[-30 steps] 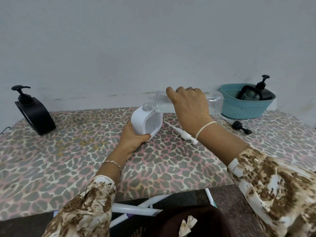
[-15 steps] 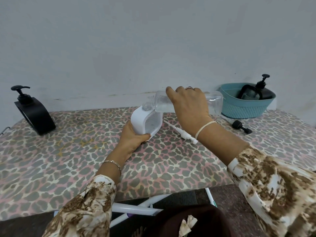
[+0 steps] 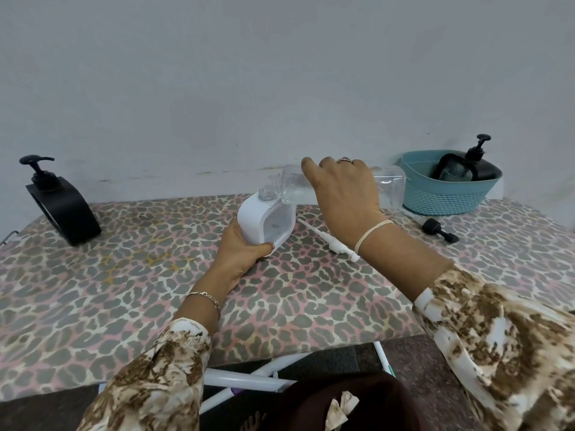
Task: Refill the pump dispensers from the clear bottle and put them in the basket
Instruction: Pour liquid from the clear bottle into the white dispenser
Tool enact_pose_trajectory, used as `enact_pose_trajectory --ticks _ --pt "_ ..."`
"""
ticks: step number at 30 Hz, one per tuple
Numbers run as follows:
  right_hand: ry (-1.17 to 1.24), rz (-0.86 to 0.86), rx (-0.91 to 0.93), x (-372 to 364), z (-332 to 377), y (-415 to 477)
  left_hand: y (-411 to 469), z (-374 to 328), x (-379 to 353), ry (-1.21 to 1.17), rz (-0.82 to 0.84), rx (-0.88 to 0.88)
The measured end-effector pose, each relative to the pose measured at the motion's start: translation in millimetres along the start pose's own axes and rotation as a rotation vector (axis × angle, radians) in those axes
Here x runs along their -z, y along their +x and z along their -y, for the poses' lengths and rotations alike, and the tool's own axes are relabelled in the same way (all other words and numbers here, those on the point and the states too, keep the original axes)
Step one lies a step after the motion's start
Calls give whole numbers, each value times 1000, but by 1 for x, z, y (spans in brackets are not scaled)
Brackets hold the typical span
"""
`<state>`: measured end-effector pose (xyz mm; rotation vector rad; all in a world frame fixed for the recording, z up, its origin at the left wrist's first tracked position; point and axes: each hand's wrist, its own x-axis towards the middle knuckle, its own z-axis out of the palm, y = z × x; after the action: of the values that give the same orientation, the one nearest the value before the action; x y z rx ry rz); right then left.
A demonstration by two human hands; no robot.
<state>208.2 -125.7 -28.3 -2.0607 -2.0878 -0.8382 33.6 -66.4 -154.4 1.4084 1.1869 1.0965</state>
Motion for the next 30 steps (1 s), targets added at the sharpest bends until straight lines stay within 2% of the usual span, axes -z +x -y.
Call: enact_pose_trajectory --ticks 30 --pt "2 -4 13 0 0 0 2 3 1 -13 -1 5"
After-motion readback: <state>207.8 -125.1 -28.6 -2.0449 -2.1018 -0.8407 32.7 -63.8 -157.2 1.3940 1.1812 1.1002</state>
